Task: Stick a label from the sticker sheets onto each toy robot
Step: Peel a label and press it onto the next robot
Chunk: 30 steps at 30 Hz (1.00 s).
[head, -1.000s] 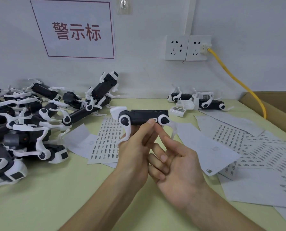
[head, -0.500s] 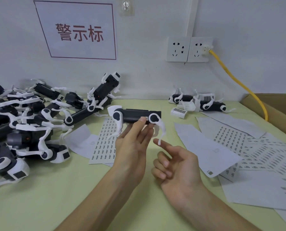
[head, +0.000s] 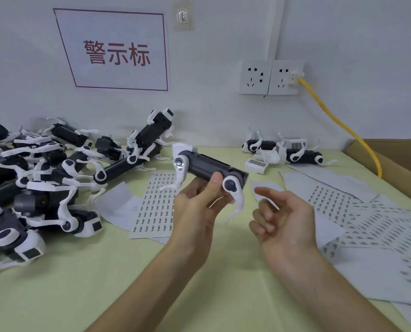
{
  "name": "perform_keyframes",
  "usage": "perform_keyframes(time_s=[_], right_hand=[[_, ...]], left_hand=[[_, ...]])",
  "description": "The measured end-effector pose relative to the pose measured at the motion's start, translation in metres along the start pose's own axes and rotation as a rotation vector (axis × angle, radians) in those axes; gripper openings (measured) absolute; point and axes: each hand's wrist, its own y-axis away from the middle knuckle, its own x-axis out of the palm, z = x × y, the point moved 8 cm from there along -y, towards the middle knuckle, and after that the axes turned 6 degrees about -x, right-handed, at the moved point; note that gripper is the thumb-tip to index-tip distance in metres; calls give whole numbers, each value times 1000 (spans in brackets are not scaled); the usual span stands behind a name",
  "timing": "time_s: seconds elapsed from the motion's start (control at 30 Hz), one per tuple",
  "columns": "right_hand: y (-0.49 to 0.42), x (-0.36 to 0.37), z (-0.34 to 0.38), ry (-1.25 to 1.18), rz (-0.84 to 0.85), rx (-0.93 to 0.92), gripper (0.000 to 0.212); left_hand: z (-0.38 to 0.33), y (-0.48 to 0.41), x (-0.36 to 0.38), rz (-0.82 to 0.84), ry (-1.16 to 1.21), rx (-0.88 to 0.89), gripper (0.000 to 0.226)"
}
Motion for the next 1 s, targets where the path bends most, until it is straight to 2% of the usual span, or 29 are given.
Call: perform_keyframes(time_s=[0.07, 0.17, 0.2, 0.3, 0.43, 0.6, 0.7, 0.8, 0.93, 1.0], right_hand=[[1, 8, 11, 125, 109, -111, 23], [10, 34, 16, 365, 374, -284, 34], [12, 39, 15, 424, 411, -322, 38], [14, 39, 16, 501, 368, -406, 49], [11, 37, 18, 460, 353, -417, 42], [9, 35, 17, 452, 363, -411, 47], [8, 37, 13, 501, 397, -399, 38], [8, 34, 13, 603, 369, -439, 35], [7, 35, 13, 625, 375, -455, 45], [7, 36, 15, 626, 390, -461, 47]], left_hand=[[-1, 0, 1, 0, -85, 33, 31], [0, 0, 1, 1, -137, 67, 21], [-1, 1, 1, 2, -139, 77, 18], [1, 1, 1, 9, -152, 70, 38], [0, -2, 1, 4, -89, -5, 49], [1, -2, 5, 81, -182, 21, 34], [2, -4, 1, 60, -215, 36, 38], [8, -5, -1, 53, -214, 0, 32], [14, -6, -7, 42, -183, -56, 26], [13, -7, -7, 53, -170, -56, 31]])
